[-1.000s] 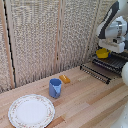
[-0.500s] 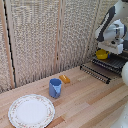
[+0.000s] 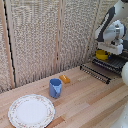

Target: Please reach out your grabber to the yellow dish. Tenderly grip the yellow dish using your grabber. Set the yellow dish on the baking sheet. Posit your grabber on the rim of the baking sheet carrying the yellow dish. Mindfully slide the baking sheet with the yellow dish into the oven. Let go of your grabber's hold on the baking sheet's edge when it is entirely in the oven.

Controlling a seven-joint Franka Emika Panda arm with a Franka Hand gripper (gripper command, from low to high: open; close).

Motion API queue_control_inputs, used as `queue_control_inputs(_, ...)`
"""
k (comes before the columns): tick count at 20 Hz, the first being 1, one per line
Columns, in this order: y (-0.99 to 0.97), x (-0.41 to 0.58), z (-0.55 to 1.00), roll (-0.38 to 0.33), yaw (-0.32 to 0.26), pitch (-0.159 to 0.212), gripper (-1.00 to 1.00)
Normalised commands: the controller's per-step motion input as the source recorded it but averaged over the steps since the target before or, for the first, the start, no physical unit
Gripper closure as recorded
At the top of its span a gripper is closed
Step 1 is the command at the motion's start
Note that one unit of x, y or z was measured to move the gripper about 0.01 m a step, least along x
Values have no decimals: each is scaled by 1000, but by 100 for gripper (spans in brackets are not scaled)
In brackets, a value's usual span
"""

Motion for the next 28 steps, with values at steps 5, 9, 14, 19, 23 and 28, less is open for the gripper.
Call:
queue_control_inputs(5, -13, 3, 612, 10, 11, 151, -100)
queue_control_inputs(9, 9, 49, 908, -18, 83, 102, -100)
queue_control_inputs(14, 232, 261, 699, -123, 107, 66, -100)
queue_control_inputs(19, 55, 211, 275, -199, 209, 10, -100)
queue_control_inputs(23, 85, -46, 100, -154, 254, 138, -100)
queue_control_inputs(28, 117, -145, 95, -120, 282, 246, -100)
